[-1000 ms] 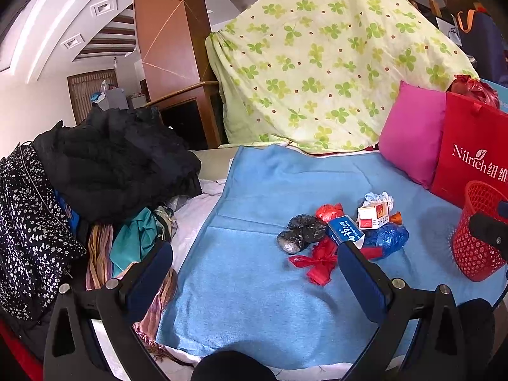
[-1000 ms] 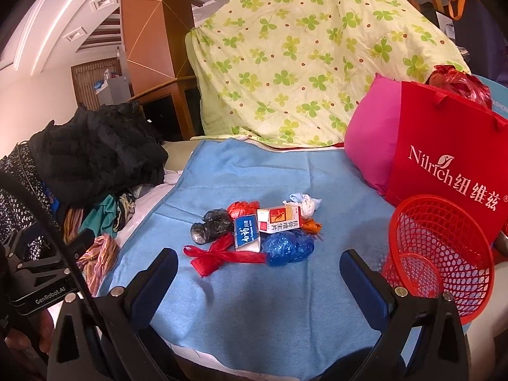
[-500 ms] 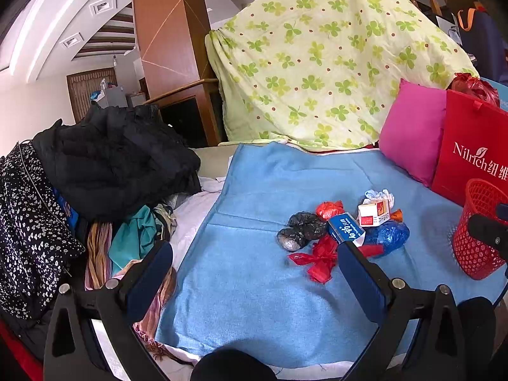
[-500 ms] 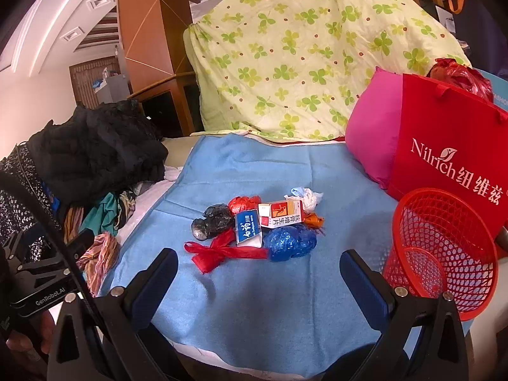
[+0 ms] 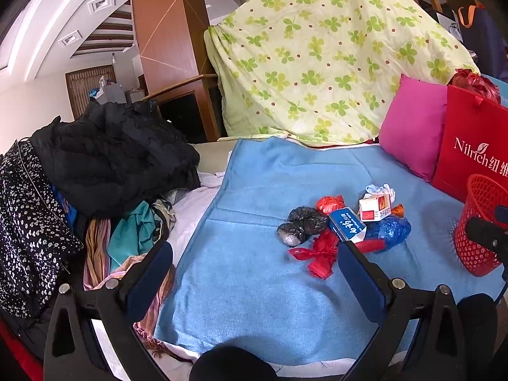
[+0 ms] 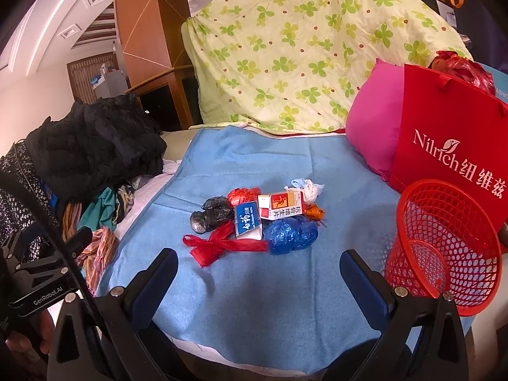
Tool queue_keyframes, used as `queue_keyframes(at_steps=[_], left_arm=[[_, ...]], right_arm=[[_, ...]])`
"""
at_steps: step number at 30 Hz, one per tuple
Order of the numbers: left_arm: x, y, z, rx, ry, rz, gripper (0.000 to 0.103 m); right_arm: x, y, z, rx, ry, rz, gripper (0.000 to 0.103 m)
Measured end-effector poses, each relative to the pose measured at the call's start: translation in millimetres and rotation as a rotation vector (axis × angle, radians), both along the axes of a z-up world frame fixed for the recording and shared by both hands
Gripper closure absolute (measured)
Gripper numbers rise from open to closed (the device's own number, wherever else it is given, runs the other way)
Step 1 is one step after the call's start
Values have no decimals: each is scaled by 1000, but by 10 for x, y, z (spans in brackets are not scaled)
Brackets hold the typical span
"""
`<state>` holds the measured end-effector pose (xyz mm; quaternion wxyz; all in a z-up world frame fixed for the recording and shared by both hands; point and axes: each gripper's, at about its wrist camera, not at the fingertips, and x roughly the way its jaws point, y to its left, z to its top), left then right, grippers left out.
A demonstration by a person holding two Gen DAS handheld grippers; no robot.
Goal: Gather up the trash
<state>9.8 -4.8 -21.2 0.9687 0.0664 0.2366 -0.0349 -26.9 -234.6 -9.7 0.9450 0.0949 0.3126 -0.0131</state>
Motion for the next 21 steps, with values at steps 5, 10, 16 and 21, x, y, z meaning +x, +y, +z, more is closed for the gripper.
queue_keyframes(at_steps=[5, 10, 16, 21], left_arm=[[13, -8, -12, 4, 1, -1, 0], [35, -9, -36, 4, 9, 2, 0], [82, -4, -69, -1, 24, 7, 0], [221, -42, -200, 3, 65, 0, 0]], right_arm=[[22, 1, -24, 2, 8, 0, 0], [50, 8, -66, 4, 20, 1, 0], [90, 15, -115, 7, 32, 3, 0], [204, -25, -230, 34, 63, 6, 0]])
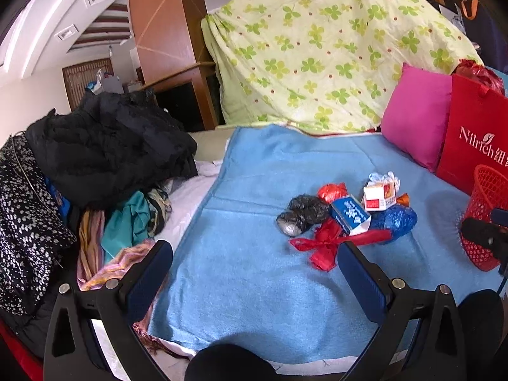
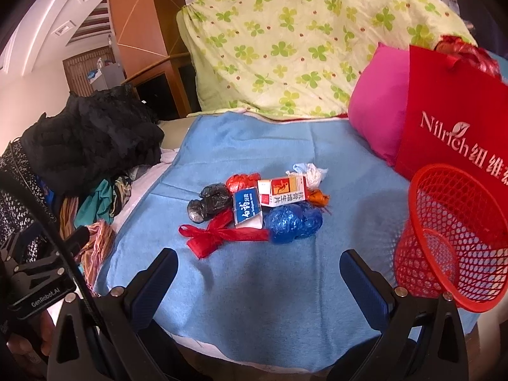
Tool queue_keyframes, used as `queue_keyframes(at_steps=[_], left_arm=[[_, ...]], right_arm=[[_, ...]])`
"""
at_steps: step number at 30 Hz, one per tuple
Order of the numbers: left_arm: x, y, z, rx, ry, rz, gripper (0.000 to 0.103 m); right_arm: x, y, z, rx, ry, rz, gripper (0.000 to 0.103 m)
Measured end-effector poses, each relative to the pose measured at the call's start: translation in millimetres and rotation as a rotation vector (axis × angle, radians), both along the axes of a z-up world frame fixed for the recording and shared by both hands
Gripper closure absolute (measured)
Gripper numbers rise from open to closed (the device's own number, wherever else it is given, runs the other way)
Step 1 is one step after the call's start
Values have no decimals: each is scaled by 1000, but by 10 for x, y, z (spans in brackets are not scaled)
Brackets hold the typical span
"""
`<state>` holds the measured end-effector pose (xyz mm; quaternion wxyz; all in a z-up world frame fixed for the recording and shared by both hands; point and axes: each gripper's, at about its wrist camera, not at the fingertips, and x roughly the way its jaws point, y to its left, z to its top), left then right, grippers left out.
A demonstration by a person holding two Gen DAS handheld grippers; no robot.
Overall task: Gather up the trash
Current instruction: 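Reach the right gripper down and grasp the blue plastic bag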
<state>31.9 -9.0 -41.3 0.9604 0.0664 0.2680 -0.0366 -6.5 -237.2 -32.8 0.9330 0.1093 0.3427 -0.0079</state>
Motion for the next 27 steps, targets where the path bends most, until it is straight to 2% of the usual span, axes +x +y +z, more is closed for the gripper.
queue_keyframes(at_steps=[7, 11, 13, 19, 23, 24, 27], left_arm=[[348, -79, -386, -3, 116, -28, 0], [530, -134, -615, -12, 205, -47, 0], [640, -158, -715, -32, 235, -65, 0], [1071, -316, -1047, -86, 349, -149, 0], [1299, -457, -1198, -113, 391, -203, 0], [1349, -494, -1233, -125, 407, -216, 1], [1478, -558, -1338, -159, 454, -243, 17]], right_arm=[[469, -271, -330, 120, 75, -48, 0], [837, -525, -655, 243, 150, -100, 0], [1007, -628, -820, 274, 185, -133, 0], [1499, -895, -1269, 429, 271, -200, 11], [1754, -880, -1463, 464, 324, -199, 15], [1801, -862, -1505, 467, 335, -197, 17], [1910, -800, -1595, 458, 346, -176, 18]])
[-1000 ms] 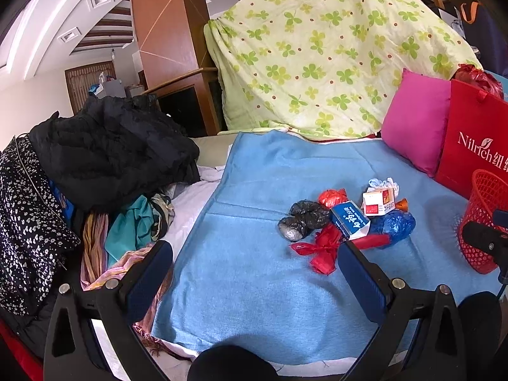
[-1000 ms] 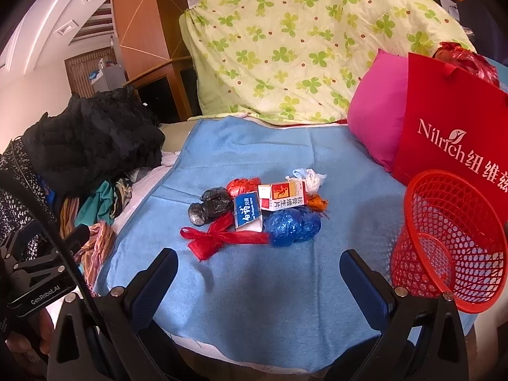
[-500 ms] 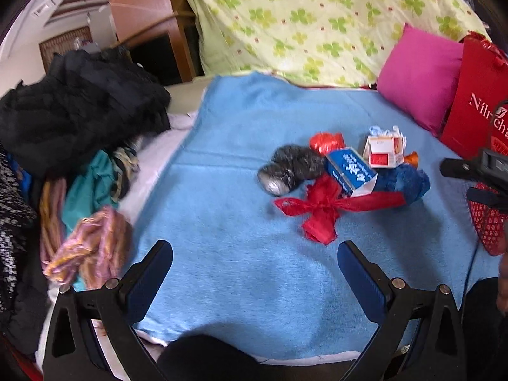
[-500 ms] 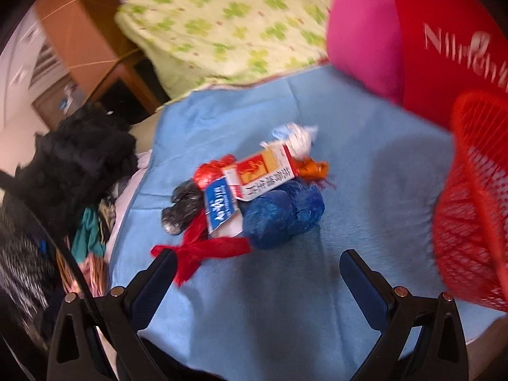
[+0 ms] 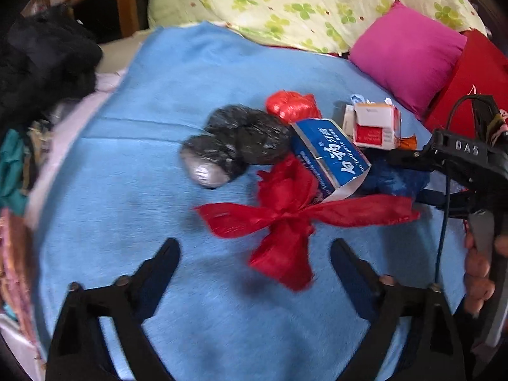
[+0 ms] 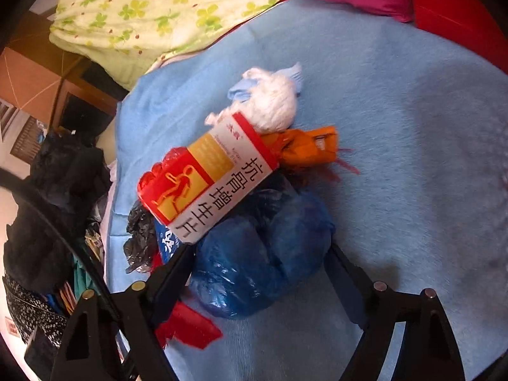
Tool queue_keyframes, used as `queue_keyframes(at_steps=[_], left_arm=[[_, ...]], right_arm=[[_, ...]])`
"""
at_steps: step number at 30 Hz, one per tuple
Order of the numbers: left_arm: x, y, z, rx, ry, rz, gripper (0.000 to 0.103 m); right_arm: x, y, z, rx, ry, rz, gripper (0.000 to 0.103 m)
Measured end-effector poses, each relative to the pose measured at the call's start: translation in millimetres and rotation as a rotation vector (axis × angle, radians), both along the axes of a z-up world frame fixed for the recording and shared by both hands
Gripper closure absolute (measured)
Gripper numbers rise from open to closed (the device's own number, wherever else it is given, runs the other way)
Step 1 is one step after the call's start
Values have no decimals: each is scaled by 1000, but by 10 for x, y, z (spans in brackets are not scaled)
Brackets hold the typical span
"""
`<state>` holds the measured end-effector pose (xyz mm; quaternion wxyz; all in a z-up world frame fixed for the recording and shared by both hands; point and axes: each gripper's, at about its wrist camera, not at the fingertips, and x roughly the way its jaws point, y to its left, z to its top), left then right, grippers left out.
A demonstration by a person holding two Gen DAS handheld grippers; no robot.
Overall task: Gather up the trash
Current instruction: 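Reach the right gripper down and grasp the blue plastic bag, then carry the blue bag with the right gripper and drop it into the red wastebasket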
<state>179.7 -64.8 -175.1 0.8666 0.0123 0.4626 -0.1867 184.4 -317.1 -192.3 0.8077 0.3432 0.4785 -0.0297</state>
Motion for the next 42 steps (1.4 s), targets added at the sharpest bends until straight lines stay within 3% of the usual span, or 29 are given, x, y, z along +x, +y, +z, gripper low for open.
queue_keyframes(at_steps=[2, 3, 5, 7, 10, 17, 27, 31, 34, 42], left_arm=[[69, -50, -74, -14, 39, -14, 41], [100, -67, -116, -11, 53, -21, 47], [122, -112, -193, -28, 92, -37, 69], [88, -123, -221, -45, 116, -43, 80], [-71, -129, -155, -46, 94, -52, 89], [-605, -94, 187, -75, 53, -83, 93], [-1271, -123, 1283, -125, -152, -150, 93], [-1469, -424, 1635, -132, -227, -226, 93], [-1470, -687, 1723, -129, -262, -298, 93], [-1520, -1655, 1874, -134, -265, -494, 93]], right_arm=[[45, 41, -35, -10, -9, 14, 25], [64, 54, -48, -12, -17, 21, 28], [55, 67, -57, -19, -35, 35, 32], [46, 82, -28, -41, -54, 50, 35], [-47, 109, 63, -72, -80, 70, 37], [-507, 127, 405, -99, -172, 96, 38], [-1276, 79, 1260, -159, -379, 86, 38], [-1653, -63, 1629, -196, -472, 55, 38], [-1929, -274, 1814, -215, -518, 7, 38], [-2622, -1197, 1909, -214, -543, -237, 37]])
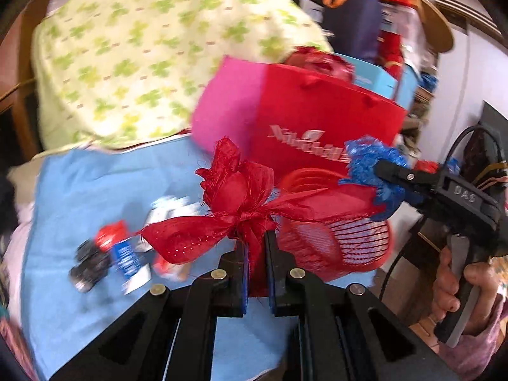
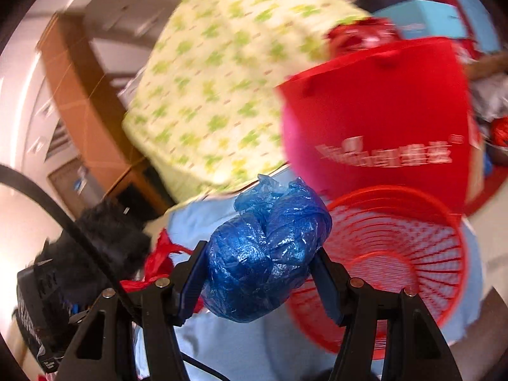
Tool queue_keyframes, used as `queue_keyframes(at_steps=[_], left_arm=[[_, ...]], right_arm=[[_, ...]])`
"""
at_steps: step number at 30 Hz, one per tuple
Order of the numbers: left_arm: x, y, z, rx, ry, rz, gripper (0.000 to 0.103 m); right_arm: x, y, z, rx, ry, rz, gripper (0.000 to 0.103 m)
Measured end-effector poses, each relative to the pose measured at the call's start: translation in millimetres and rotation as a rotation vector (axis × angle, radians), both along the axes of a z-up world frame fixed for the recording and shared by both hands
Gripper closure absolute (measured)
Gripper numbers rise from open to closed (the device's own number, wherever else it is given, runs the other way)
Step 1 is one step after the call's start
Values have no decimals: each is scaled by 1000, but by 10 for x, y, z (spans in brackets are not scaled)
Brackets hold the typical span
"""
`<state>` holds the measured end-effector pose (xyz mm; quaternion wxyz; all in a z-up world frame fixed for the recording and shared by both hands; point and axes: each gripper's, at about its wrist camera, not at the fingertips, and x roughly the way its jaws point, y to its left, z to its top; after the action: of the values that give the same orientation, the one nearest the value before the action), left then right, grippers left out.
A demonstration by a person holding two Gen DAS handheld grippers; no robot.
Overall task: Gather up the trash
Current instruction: 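Carry the blue bag with the right gripper and drop it into the red wastebasket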
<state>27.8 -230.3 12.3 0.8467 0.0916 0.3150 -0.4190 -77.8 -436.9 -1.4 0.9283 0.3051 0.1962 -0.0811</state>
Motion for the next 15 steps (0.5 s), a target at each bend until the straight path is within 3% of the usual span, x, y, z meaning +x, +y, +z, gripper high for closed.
queue_keyframes(at_steps=[7, 8, 10, 11, 12, 15], left_arm=[[-114, -847, -148, 52, 13, -134, 92], [-121, -908, -187, 62, 16, -142, 86], [-129, -1062, -290, 84, 31, -159, 63], [-137, -1102, -334, 91, 36, -156, 43], [-139, -1100, -374, 93, 35, -146, 39], [-164, -973, -441, 108, 26, -133, 39]], right_arm=[[-413, -646, -212, 107, 6, -148, 34], [-454, -714, -255, 121, 6, -158, 33], [-496, -810, -333, 149, 15, -165, 29], [-495, -862, -375, 168, 25, -173, 25], [-481, -912, -417, 190, 33, -185, 24], [-488, -1037, -510, 241, 47, -207, 24]])
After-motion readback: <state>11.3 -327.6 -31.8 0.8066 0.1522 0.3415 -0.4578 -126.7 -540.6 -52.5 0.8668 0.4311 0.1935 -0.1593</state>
